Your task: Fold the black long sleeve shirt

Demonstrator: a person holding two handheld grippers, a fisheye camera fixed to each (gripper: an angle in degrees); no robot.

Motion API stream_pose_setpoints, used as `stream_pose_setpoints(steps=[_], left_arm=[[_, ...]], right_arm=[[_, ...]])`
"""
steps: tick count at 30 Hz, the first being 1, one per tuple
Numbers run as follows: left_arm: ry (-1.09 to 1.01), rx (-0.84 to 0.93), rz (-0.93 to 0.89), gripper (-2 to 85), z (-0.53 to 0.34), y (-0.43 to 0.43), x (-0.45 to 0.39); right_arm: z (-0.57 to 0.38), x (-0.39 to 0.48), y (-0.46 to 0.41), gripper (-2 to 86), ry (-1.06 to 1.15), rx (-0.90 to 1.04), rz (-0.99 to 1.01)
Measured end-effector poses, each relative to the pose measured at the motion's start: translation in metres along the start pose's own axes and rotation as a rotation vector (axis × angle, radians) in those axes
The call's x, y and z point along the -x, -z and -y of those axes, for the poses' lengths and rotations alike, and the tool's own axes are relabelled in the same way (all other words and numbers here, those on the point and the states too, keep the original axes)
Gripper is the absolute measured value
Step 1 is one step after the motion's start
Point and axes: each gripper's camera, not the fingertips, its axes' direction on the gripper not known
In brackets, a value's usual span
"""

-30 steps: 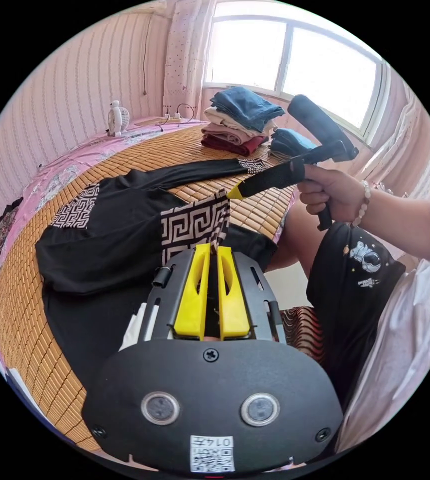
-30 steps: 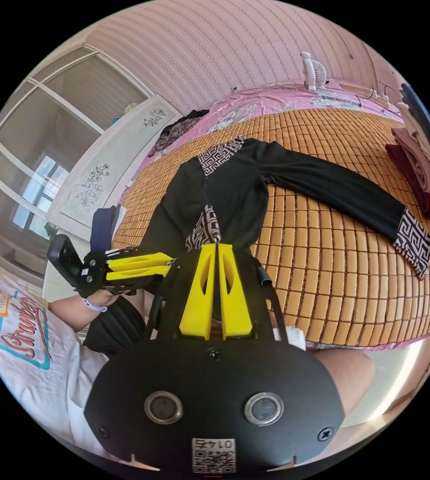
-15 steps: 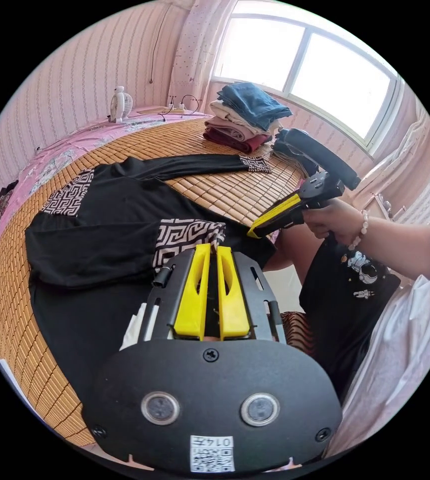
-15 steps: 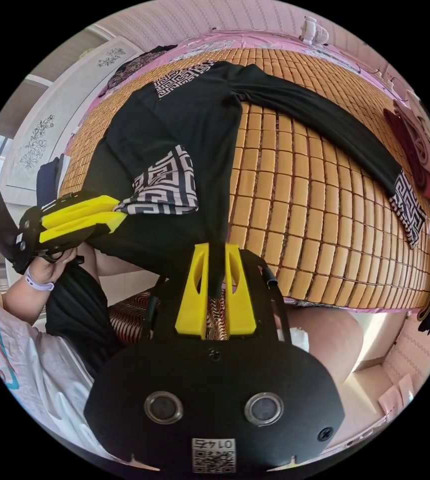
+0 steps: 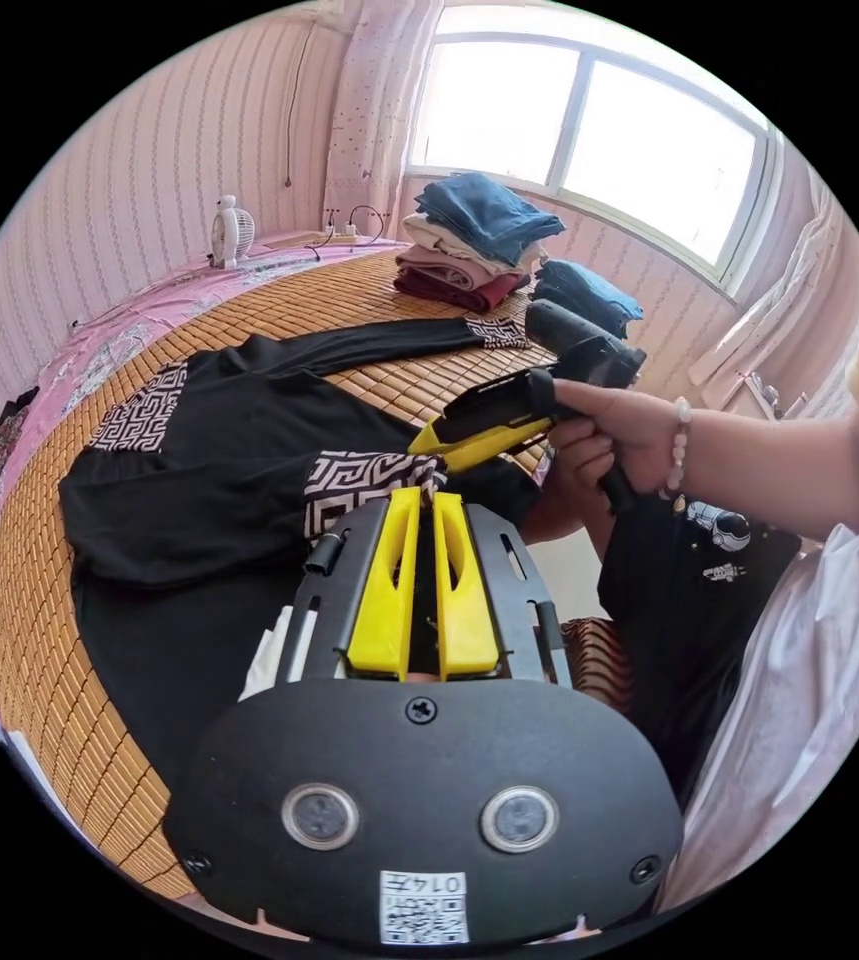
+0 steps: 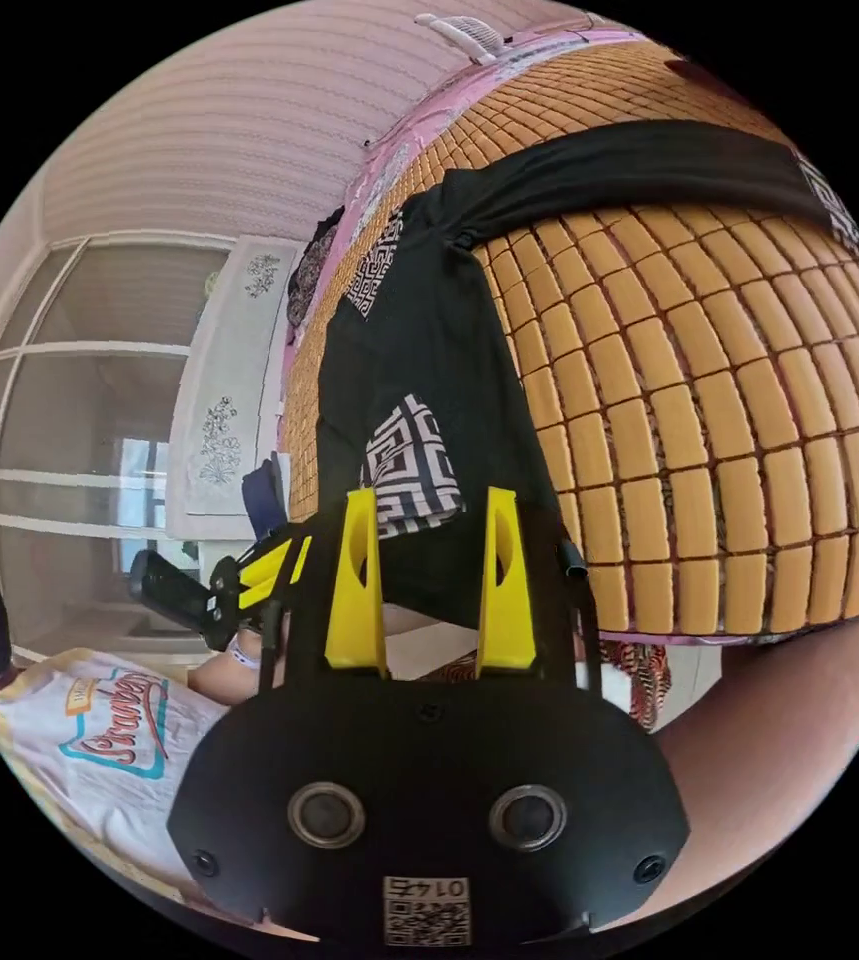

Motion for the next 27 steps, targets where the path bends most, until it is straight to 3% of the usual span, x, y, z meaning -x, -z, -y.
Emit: stream_pose_setpoints(steps=[4,6,9,11,13,18,27], left_arm=[[-0.100,-0.076,0.065,1.7,0.001,0.028,0.000],[-0.155,-0.128,0.098,2.3,0.002,0.042,-0.004],[-0.154,-0.214,-0.009,3.7,0.004,0.062,0.001],[-0.073,-0.230,-0.151,3.9,0.000,0.062,0.018],[-0.009,-0.194,-0.187,4.0,-0.007,0.056,0.032],[0.110,-0.091,-0.126,4.1,-0.025,0.056,0.072],[0.182,0.007,-0.115,4.6,-0.017,0.047,0.097]], right_arm=[[0.007,-0.029,0.003,2.6,-0.163,-0.005,0.328],[0.007,-0.025,0.015,1.9,-0.128,-0.053,0.431],[-0.003,-0.009,0.051,1.7,-0.020,-0.171,0.514],[-0.011,-0.005,0.065,2.3,0.001,-0.182,0.423],[-0.015,-0.006,0.065,6.0,-0.009,-0.095,0.148],[-0.006,0.009,0.042,10.4,0.048,0.113,-0.072],[0.004,0.040,0.029,10.4,0.115,-0.086,-0.407]])
